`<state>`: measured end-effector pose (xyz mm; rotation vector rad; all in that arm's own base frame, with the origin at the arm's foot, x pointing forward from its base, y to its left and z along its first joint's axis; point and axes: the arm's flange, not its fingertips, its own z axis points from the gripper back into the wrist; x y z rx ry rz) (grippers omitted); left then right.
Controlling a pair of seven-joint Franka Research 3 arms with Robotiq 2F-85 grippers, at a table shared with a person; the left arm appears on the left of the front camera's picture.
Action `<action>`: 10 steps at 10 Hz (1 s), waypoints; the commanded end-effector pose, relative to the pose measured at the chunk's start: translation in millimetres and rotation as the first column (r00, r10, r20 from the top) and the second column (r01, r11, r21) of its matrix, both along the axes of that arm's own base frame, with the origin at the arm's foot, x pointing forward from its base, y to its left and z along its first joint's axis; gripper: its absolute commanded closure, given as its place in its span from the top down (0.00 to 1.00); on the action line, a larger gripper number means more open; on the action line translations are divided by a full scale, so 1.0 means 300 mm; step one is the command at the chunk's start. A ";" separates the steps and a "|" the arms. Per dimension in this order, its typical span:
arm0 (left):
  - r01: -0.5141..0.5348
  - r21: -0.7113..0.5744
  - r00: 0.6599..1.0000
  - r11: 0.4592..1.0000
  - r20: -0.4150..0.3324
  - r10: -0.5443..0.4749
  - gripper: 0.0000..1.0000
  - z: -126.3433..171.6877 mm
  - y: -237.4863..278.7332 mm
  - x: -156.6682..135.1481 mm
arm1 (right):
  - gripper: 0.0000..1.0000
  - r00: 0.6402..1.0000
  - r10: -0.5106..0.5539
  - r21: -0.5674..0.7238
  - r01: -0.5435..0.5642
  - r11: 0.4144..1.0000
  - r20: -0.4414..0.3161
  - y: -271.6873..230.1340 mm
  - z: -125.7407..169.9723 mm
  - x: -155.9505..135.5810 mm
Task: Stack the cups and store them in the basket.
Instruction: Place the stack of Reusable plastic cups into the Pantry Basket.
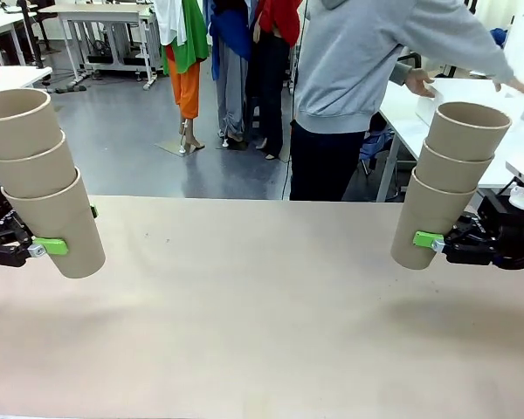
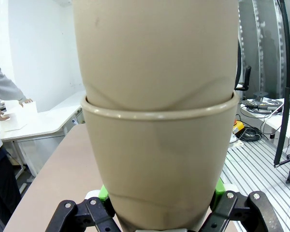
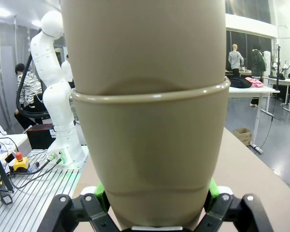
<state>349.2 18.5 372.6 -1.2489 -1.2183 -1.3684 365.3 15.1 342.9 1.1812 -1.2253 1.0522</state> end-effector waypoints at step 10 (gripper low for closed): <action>-0.002 -0.008 1.000 1.000 0.007 0.002 0.85 0.011 0.004 -0.004 | 0.83 1.000 -0.004 0.002 0.004 1.000 0.012 -0.002 0.015 0.001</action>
